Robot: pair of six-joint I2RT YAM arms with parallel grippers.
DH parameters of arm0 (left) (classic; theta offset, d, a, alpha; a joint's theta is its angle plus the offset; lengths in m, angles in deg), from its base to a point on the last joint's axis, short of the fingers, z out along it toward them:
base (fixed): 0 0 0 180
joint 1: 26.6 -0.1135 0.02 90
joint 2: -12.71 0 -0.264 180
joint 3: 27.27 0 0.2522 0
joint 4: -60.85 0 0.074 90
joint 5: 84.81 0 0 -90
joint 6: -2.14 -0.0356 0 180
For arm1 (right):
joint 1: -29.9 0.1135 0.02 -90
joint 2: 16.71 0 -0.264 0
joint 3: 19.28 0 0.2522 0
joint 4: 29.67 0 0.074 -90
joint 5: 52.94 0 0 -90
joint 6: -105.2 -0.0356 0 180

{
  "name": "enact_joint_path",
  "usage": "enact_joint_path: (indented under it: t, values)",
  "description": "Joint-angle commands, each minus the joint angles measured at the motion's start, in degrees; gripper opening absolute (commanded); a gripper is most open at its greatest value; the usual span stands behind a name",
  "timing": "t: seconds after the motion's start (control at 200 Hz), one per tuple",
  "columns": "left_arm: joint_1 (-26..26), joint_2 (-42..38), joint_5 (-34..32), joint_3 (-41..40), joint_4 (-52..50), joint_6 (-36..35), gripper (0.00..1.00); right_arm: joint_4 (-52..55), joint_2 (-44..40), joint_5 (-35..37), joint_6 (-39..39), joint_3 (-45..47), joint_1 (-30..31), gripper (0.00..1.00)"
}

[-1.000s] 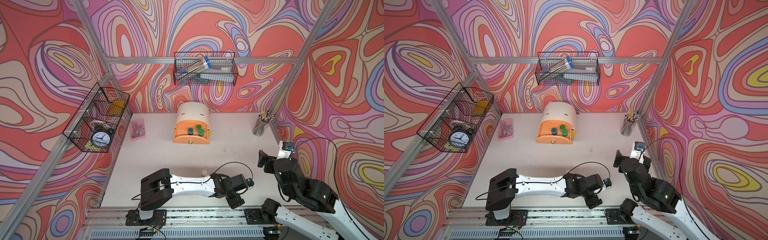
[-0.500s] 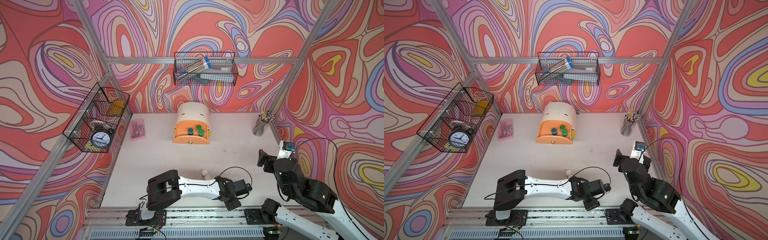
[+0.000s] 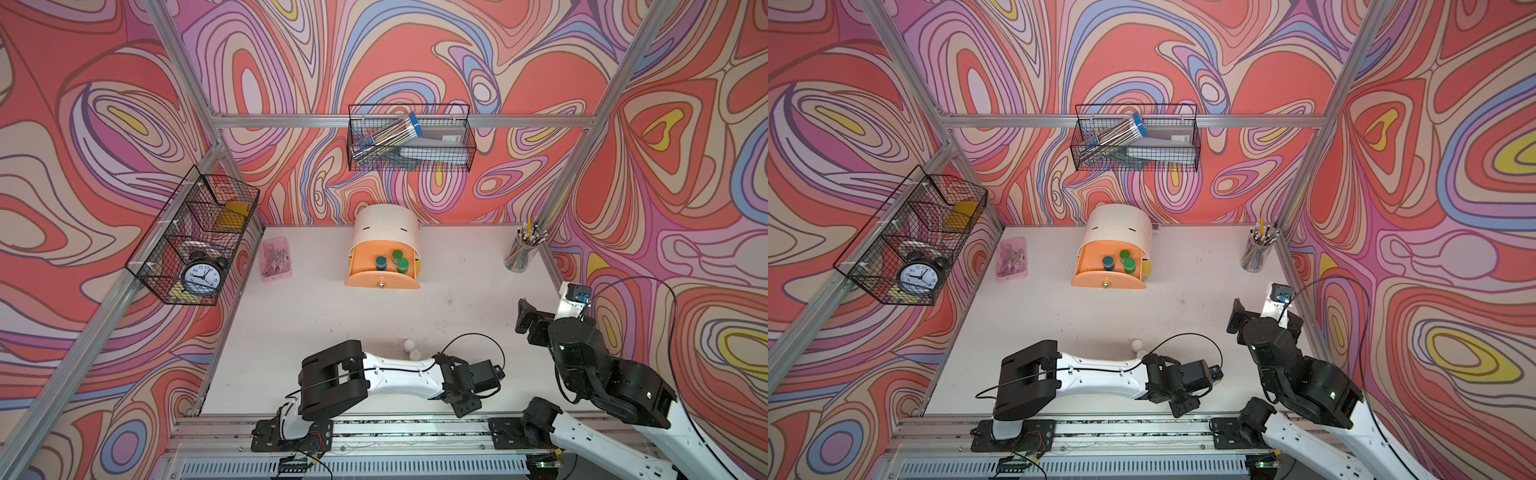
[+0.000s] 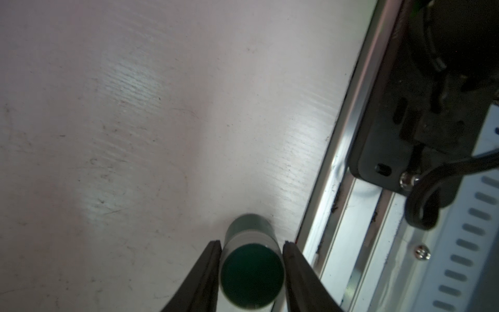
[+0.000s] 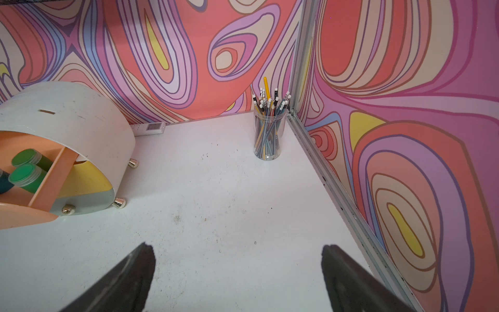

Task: Put the paint cans in the drawer according to color
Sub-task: Pick up the paint can at the center of the board.

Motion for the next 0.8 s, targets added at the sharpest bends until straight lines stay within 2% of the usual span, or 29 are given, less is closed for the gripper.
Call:
enact_joint_path:
  t: [0.0, 0.125, 0.34, 0.491, 0.671, 0.796]
  values:
    - [0.3, 0.9, -1.8, 1.0, -2.1, 0.2, 0.25, 0.0, -0.7, 1.2, -0.5, 0.6, -0.3, 0.98]
    - [0.3, -0.1, -3.9, 1.1, -2.0, 0.1, 0.15, 0.2, -0.7, 1.3, -0.5, 0.5, -0.2, 0.98]
    - [0.2, -8.4, -8.4, -0.4, -1.8, -1.8, 0.15, -0.1, -0.6, 0.6, -0.1, 0.7, -0.3, 0.98]
    - [-1.8, -16.0, -10.7, 0.1, -5.5, -3.0, 0.15, -2.3, 0.5, -3.0, 2.0, 1.0, -0.3, 0.98]
    - [-8.0, -25.5, -13.3, 4.5, -13.6, -5.7, 0.17, -5.3, 2.8, -9.6, 5.6, 0.7, -0.3, 0.98]
    - [-15.9, -29.4, -15.3, 10.1, -19.2, -8.5, 0.17, -7.6, 7.1, -17.4, 8.6, -0.5, -0.2, 0.98]
